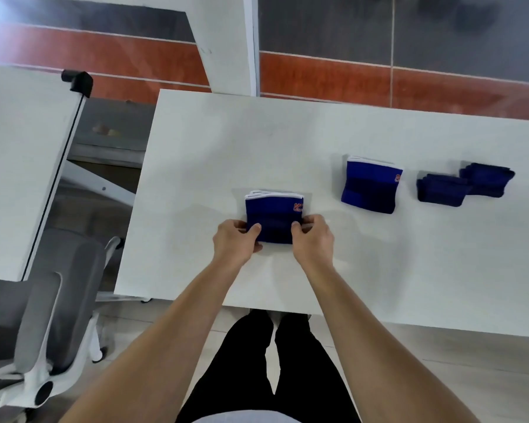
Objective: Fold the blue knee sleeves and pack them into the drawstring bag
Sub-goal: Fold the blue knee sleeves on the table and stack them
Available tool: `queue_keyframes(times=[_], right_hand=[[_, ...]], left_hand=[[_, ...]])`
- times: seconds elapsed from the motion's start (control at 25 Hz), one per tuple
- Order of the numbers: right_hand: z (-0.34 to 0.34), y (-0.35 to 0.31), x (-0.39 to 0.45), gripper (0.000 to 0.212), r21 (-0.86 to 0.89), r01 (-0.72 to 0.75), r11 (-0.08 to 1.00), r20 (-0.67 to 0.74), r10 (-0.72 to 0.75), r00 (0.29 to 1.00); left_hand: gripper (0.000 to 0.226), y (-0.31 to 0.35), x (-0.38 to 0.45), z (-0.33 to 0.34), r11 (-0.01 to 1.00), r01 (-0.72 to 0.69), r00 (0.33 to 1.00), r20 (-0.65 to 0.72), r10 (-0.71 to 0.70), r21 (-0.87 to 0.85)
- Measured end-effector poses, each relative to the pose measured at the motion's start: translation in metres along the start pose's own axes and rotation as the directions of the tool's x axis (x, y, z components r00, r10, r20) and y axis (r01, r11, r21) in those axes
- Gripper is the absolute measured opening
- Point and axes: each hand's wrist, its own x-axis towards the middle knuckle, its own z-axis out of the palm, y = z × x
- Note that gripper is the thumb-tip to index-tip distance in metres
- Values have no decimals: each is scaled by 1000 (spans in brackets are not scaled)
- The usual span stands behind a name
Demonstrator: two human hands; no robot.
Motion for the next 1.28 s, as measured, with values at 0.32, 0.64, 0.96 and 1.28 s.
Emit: queue_keyframes(times=[0.32,0.64,0.96,1.28], right_hand=[[-37,11,2,19,147,-28,989,93,14,996],[-145,19,46,13,190,157,969,-118,-136,984],[-189,31,105,15,117,135,984,-31,-132,991],[-180,35,123,19,52,76,996,-50,-74,996]], left_hand=[[7,18,-17,18,995,77,985,163,-64,-70],[25,71,-42,115,956,-286,941,209,267,68],[20,95,-33,183,894,-373,928,73,366,249],[37,97,-28,204,285,-647,493,103,864,707]])
